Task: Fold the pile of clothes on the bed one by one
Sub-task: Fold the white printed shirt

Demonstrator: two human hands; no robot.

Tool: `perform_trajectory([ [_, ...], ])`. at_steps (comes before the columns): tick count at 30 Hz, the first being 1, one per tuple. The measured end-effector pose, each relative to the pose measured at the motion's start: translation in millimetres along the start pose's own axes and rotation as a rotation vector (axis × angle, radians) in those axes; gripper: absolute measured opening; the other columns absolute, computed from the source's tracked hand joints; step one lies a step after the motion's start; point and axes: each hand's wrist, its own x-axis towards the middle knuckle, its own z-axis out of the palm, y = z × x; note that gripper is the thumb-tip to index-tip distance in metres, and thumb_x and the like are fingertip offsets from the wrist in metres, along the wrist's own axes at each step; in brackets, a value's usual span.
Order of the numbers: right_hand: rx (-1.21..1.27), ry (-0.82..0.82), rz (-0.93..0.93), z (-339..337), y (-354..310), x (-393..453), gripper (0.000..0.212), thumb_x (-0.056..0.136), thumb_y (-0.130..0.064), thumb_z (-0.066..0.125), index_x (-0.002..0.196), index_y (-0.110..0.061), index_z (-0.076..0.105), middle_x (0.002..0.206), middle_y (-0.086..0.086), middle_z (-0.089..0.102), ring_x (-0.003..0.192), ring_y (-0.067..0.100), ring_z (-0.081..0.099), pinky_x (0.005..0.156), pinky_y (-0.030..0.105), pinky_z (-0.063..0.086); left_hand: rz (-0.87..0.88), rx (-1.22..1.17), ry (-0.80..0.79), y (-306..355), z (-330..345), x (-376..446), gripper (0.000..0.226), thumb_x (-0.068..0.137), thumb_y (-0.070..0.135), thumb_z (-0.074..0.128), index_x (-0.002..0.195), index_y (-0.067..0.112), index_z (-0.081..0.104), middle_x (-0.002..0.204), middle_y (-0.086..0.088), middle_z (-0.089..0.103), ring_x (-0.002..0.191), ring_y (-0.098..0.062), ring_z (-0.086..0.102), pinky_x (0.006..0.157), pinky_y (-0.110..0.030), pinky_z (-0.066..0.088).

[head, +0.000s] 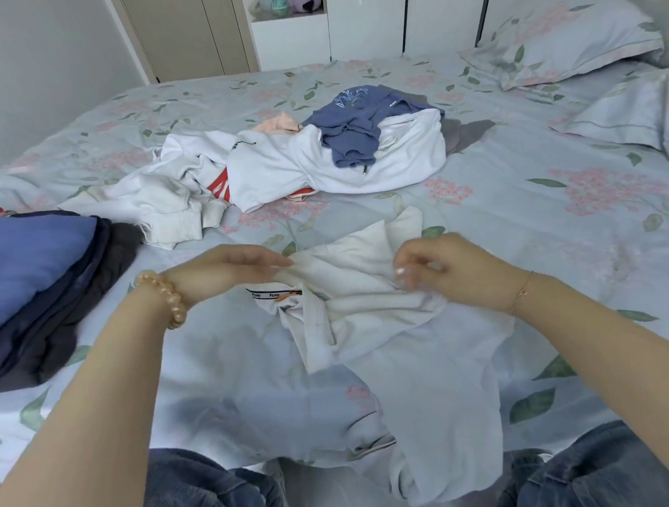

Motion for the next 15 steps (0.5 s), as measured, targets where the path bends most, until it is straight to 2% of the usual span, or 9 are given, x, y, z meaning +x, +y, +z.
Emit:
perform_trajectory([
  [2,0.097,-0.006,0.010,-12,-8,-5,0.011,0.090,-0.014,0.065,0.084,-0.022,0.065,0.087,-0.001,0.072,0.086,0.013,0.066,0.084,0.033,0.049,-0.044,-0.029,-0.127,-13,-7,-2,0.045,0.075,0.025,0.072,0.120,0.030,0.066,0.126,0.014,0.063,0.124,0.000,0.051,0.106,-0.023,0.033],
  [3,0.125,-0.059,-0.026,-13,-16,-9,0.004,0.087,-0.022,0.070,0.089,-0.022,0.067,0.096,-0.003,0.071,0.095,0.011,0.065,0.089,0.028,0.047,-0.066,-0.014,-0.179,-18,-6,0,0.055,0.067,0.024,0.073,0.121,0.031,0.065,0.127,0.014,0.062,0.124,-0.002,0.051,0.105,-0.024,0.035],
  [6,-0.054,-0.201,-0.210,17,-42,-19,0.045,0.077,-0.048,0.074,0.115,-0.024,0.065,0.114,-0.012,0.062,0.110,0.004,0.055,0.098,0.018,0.038,-0.116,0.045,-0.171,-29,-1,9,0.067,0.059,0.011,0.071,0.120,0.035,0.062,0.127,0.014,0.061,0.119,-0.005,0.055,0.095,-0.022,0.046],
  [8,-0.266,-0.210,-0.334,47,-47,-19,0.046,0.078,-0.051,0.072,0.118,-0.029,0.063,0.111,-0.014,0.058,0.103,0.005,0.053,0.092,0.022,0.039,-0.089,0.107,-0.136,-31,3,15,0.062,0.059,0.017,0.076,0.117,0.038,0.063,0.120,0.016,0.064,0.113,-0.005,0.058,0.095,-0.025,0.048],
  [10,-0.340,-0.140,-0.377,61,-42,-13,0.024,0.086,-0.042,0.065,0.104,-0.027,0.068,0.100,-0.014,0.059,0.093,0.007,0.054,0.083,0.029,0.044,-0.049,0.143,-0.085,-32,4,20,0.053,0.063,0.020,0.080,0.112,0.036,0.065,0.112,0.014,0.067,0.104,-0.001,0.061,0.092,-0.024,0.047],
  [12,-0.214,-0.023,-0.314,54,-41,-6,0.011,0.093,-0.025,0.059,0.086,-0.020,0.066,0.083,-0.017,0.060,0.080,-0.001,0.054,0.072,0.023,0.043,-0.024,0.136,-0.013,-34,5,24,0.042,0.072,0.007,0.080,0.105,0.031,0.068,0.104,0.009,0.070,0.092,0.002,0.063,0.085,-0.019,0.046],
  [13,-0.107,0.061,-0.248,47,-42,-3,0.016,0.095,-0.017,0.057,0.079,-0.021,0.061,0.074,-0.020,0.057,0.072,-0.005,0.052,0.067,0.016,0.040,-0.021,0.139,0.008,-33,5,25,0.038,0.075,0.004,0.078,0.102,0.029,0.069,0.101,0.008,0.070,0.091,0.000,0.063,0.083,-0.018,0.045],
  [15,0.167,0.255,-0.065,31,-43,0,0.030,0.100,-0.013,0.051,0.071,-0.021,0.047,0.062,-0.017,0.046,0.060,-0.004,0.042,0.062,0.012,0.033,-0.034,0.148,0.020,-31,5,26,0.029,0.077,0.015,0.079,0.103,0.027,0.070,0.102,0.006,0.071,0.099,-0.010,0.064,0.085,-0.019,0.046],
])
